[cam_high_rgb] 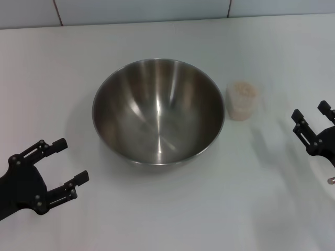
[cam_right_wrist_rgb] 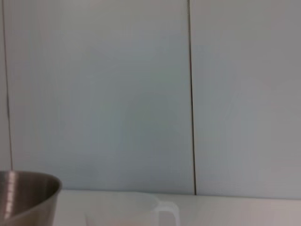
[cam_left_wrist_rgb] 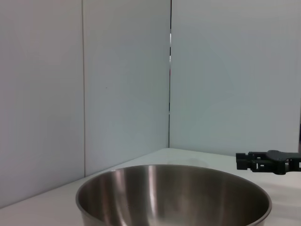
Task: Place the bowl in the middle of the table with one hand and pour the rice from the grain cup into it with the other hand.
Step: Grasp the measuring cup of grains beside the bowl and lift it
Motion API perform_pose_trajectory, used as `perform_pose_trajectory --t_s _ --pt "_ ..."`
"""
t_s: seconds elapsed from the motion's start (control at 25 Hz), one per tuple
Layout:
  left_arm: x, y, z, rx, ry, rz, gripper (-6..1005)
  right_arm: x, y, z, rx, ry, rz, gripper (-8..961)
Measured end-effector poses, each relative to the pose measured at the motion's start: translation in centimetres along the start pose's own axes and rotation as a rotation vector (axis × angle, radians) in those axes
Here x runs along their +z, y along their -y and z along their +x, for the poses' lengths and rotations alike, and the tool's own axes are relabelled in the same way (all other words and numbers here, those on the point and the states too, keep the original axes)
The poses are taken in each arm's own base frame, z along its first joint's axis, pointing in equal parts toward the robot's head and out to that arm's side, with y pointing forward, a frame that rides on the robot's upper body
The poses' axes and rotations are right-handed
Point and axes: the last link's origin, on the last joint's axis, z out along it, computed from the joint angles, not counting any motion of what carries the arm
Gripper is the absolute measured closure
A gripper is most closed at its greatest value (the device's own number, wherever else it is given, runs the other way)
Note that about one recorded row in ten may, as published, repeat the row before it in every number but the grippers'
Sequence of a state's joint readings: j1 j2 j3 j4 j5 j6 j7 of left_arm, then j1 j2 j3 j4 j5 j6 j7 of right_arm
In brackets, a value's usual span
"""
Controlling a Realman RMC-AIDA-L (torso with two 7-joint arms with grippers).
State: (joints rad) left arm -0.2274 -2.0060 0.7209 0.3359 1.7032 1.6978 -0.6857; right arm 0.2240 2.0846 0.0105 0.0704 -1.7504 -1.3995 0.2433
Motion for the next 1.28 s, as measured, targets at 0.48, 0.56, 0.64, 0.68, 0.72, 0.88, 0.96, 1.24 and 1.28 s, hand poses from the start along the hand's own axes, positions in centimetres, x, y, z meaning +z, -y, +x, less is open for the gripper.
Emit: perform_pose_trajectory --t_s 0.48,0.56,0.64,0.68,0.72,0.88,0.96,1.24,1.28 --pt "-0.1 0.0 0.0 -0.002 -0.002 0.005 188 1.2 0.1 -0.1 -0.01 -0.013 -0.011 307" --pt "-0.1 0.0 0.0 -0.002 -0.002 0.006 188 1.6 0.1 -0.2 -0.016 -0.017 -0.015 308" --pt "-0.2 0.0 0.0 -0.001 -0.002 0.008 188 2.4 0.2 -0.3 -0.026 -0.026 -0.022 309" --pt "-0.2 0.1 0.0 -0.001 -0.002 0.01 188 2.4 0.2 -0.3 -0.026 -0.026 -0.022 309" --pt "-0.3 0.1 0.0 -0.001 -0.003 0.013 188 2.6 0.3 -0.3 -0.028 -0.028 -0.024 309" --pt "-0.3 0.1 0.0 0.0 -0.004 0.018 188 3.8 0.4 -0.5 -0.04 -0.037 -0.033 309" --pt "-0.4 0.2 0.0 0.0 -0.005 0.024 188 4.4 0.5 -0.5 -0.047 -0.05 -0.035 308" --pt "-0.6 0.4 0.1 0.0 -0.012 0.044 188 6.2 0.4 -0.8 -0.065 -0.077 -0.048 308" --pt "-0.6 0.4 0.1 0.0 -0.013 0.044 188 6.7 0.5 -0.8 -0.069 -0.081 -0.048 308"
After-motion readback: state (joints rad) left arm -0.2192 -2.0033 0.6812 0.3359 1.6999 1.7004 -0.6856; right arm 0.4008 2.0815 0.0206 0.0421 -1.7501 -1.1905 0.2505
